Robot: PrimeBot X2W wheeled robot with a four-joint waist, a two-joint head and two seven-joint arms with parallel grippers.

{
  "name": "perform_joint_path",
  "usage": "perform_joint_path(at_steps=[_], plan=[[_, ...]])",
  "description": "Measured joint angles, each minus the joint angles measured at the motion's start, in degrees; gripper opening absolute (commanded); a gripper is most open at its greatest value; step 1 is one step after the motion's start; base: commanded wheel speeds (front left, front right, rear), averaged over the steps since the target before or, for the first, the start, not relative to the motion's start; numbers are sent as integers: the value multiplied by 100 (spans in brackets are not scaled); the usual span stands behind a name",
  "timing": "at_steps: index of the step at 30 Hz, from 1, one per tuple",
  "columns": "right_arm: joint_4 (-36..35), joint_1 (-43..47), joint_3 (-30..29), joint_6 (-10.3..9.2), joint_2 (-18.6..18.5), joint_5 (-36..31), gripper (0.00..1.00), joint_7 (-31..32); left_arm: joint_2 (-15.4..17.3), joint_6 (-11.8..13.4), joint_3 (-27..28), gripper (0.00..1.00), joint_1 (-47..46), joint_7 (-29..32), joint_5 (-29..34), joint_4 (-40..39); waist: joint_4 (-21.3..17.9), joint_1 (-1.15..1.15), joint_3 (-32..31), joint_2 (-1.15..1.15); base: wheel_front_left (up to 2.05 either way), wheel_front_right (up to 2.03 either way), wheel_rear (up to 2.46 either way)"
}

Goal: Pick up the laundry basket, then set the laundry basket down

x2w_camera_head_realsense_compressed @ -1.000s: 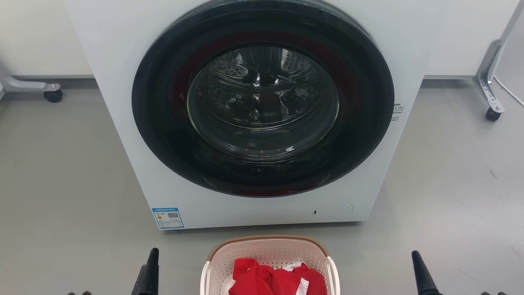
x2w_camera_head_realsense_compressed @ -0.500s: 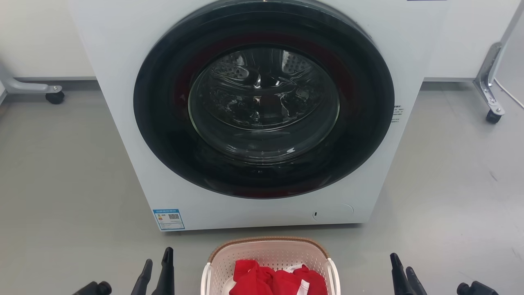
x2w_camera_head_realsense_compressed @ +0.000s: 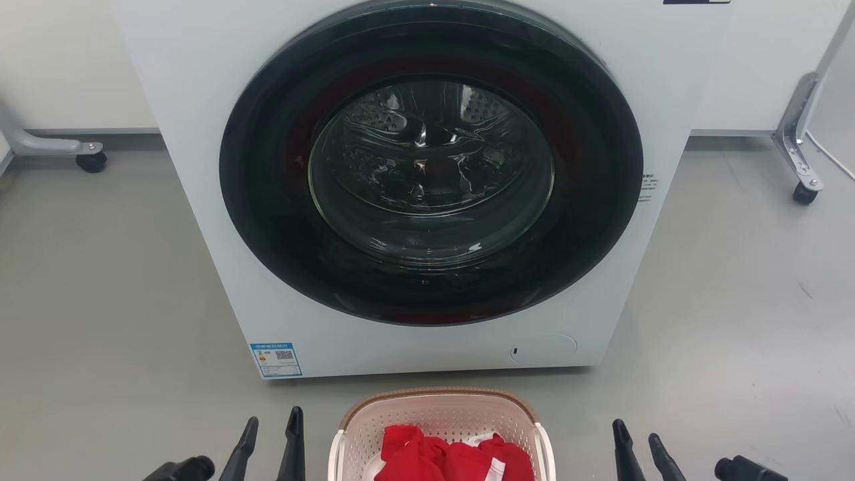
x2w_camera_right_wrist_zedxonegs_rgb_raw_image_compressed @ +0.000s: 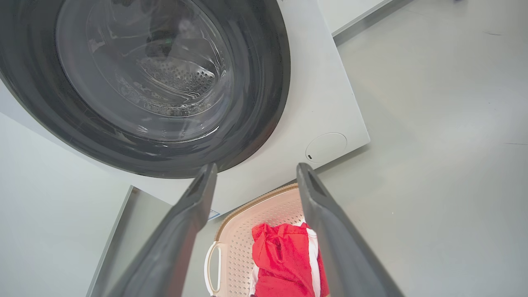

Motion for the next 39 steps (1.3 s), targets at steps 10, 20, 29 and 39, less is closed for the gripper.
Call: perform_joint_path(at_steps=[10,20,29,39], plan=[[16,0,289,-156,-13,-895,100,-230,12,178,-220,100,12,-226,947,-78,2,0,1,0,0,0,0],[16,0,526,-301,-19,-1681,100,-436,24,312,-394,100,121,-449,1803,-122,0,0,3,0,0,0,0],[5,0,750,-408,-22,-2376,100,-606,32,433,-545,100,127,-645,2544,-172,-6,0,4,0,0,0,0],[-29,3,781,-494,-25,-2725,100,-706,10,486,-502,100,186,-708,2774,-186,-12,0,5,0,0,0,0]])
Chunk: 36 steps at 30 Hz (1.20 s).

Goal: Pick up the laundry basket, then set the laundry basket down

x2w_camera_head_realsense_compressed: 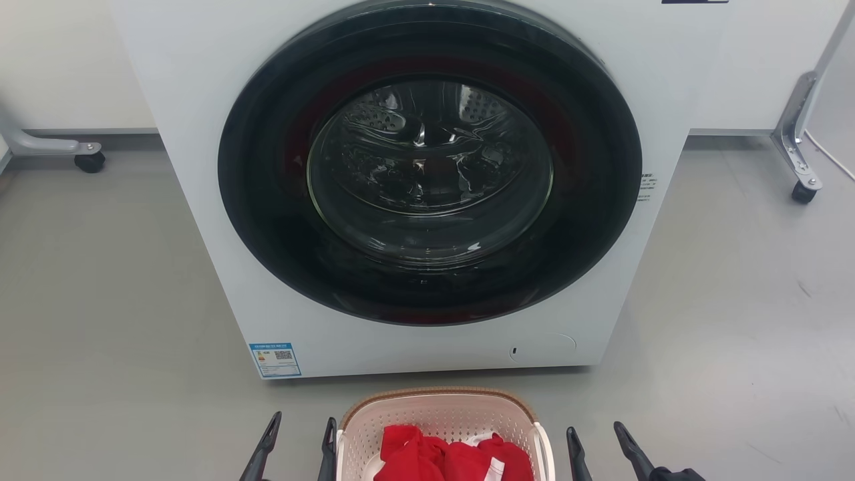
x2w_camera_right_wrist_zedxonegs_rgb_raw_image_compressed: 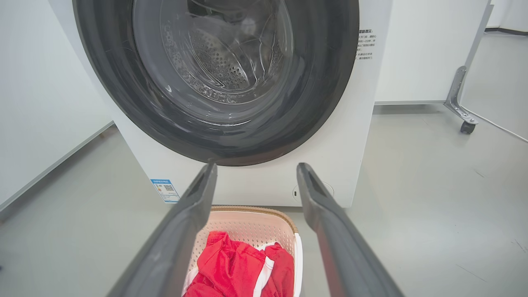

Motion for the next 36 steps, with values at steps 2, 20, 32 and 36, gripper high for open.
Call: perform_joint_path(at_steps=[2,20,32,36], plan=[[-11,1,-38,0,0,0,100,0,-4,0,35,100,39,0,-32,0,-1,0,0,0,0,0,0],[-224,38,-312,-1,2,1,100,0,-110,0,235,100,47,0,-255,-118,-12,0,-6,0,0,0,0],[-265,95,-374,0,11,-1,100,0,-118,0,257,100,47,0,-242,-136,-11,0,-1,0,0,0,0],[-279,98,-385,0,14,-4,100,0,-120,-1,264,100,47,0,-235,-141,-14,0,4,0,0,0,0]])
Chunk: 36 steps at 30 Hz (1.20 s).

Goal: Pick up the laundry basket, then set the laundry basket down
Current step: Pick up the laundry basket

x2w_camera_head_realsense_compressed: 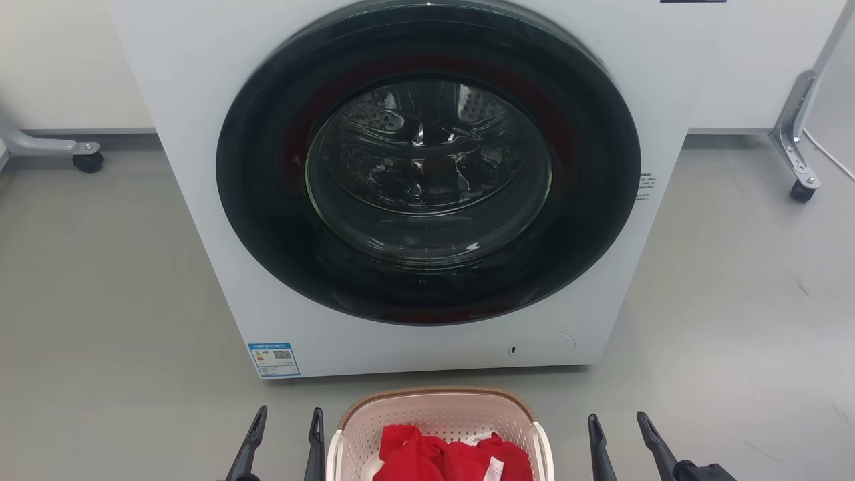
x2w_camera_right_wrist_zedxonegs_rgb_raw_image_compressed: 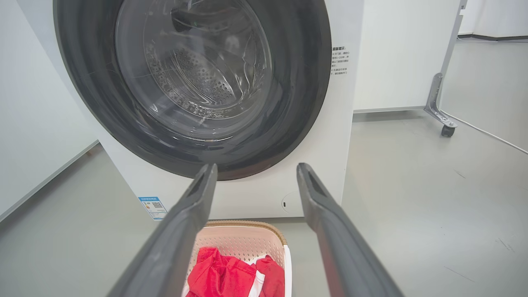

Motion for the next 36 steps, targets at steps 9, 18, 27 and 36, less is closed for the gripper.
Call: perform_joint_path(at_steps=[9,18,27,36], plan=[[-83,37,-32,0,5,-16,100,0,-5,-2,7,100,9,0,43,-57,4,0,57,0,0,0,0],[-156,-6,4,105,13,-47,100,-9,-32,-1,62,100,-6,-1,44,-152,7,0,437,0,0,0,0],[-131,-608,-132,186,14,-56,100,-15,-46,-2,87,100,-500,-1,52,-93,-38,1,1165,0,0,0,0],[187,-1177,-357,203,13,-35,100,-16,-60,-13,144,100,-1228,-18,104,312,-70,1,1901,1,0,0,0]])
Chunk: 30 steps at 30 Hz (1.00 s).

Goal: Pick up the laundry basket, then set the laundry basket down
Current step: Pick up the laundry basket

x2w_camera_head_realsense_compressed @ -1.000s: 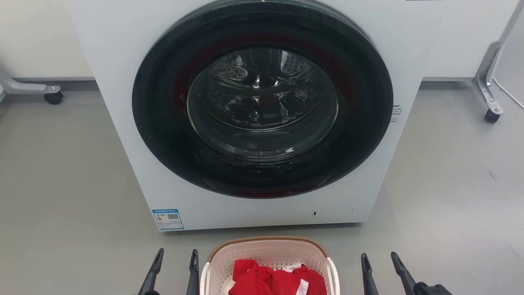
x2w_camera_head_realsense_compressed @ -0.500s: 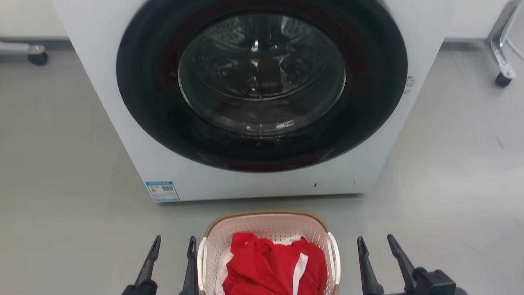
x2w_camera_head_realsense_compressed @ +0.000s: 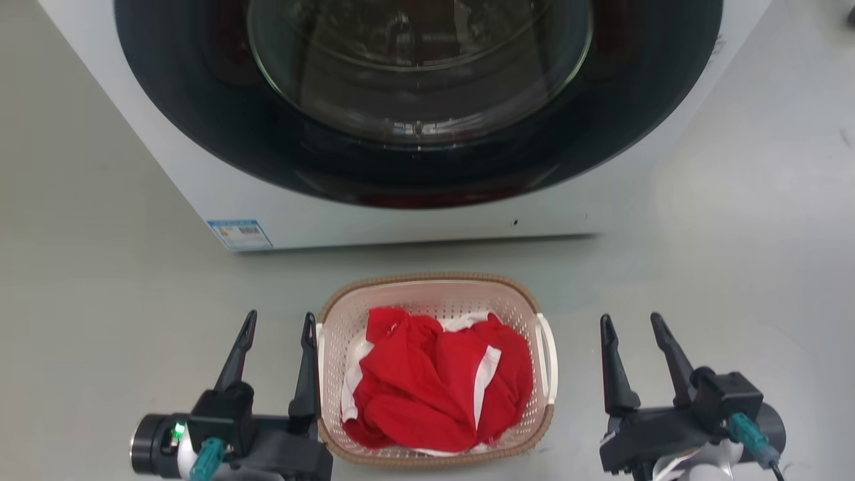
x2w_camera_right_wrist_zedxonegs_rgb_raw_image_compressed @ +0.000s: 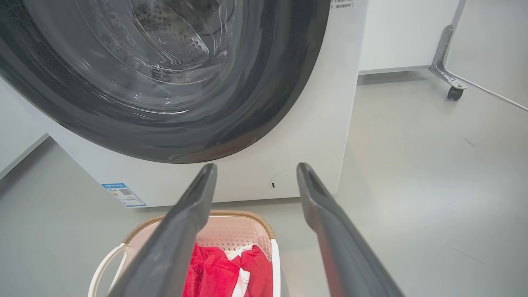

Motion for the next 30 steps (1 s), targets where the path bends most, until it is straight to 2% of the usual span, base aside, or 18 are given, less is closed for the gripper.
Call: perform_joint_path(at_steps=[14,30], plan=[[750,-1054,-44,100,-4,-1,100,-8,-23,-197,123,100,-1101,0,-10,907,8,1,1184,0,0,0,0],[1730,-2225,-14,152,-15,-2,100,-9,-71,-299,216,100,-2175,0,-112,2073,46,0,2462,0,0,0,0]])
